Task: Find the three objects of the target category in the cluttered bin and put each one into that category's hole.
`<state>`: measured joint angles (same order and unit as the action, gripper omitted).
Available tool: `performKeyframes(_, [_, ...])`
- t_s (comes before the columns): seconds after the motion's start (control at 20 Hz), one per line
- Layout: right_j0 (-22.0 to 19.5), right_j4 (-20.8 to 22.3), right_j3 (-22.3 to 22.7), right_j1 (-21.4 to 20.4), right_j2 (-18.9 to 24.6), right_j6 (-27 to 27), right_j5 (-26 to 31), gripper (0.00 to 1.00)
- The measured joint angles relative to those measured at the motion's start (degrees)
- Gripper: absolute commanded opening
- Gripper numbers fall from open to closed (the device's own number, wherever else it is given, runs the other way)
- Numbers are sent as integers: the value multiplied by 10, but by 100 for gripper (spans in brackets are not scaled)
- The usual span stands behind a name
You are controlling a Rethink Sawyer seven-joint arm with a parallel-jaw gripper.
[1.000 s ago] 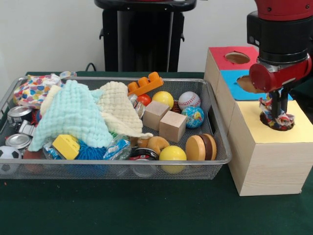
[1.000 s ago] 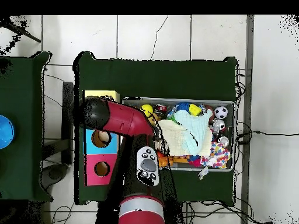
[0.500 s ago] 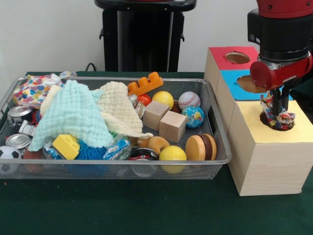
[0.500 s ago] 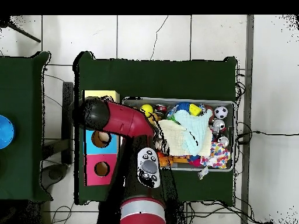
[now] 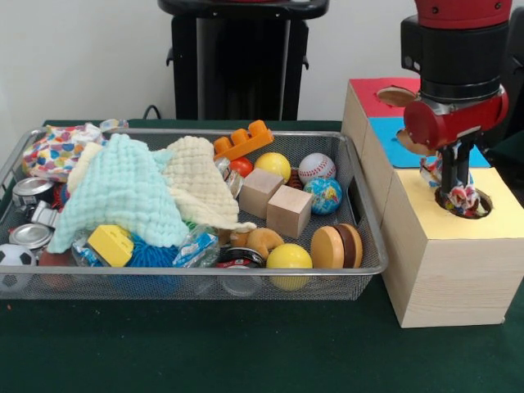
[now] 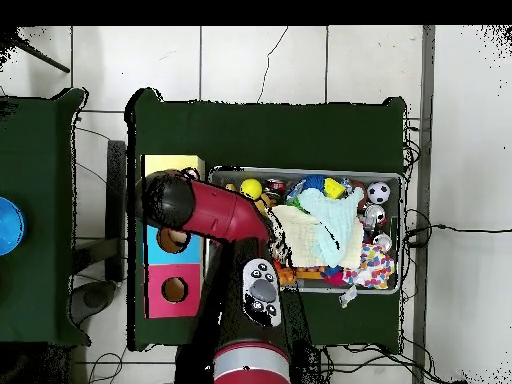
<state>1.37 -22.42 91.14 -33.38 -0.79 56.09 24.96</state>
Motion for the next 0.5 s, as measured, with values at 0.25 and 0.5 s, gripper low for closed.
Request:
performKeyframes(0.25, [-3, 0, 3, 6, 1, 0, -26, 0])
performKeyframes(0.5, [-6, 1, 9, 7, 3, 0, -36, 0])
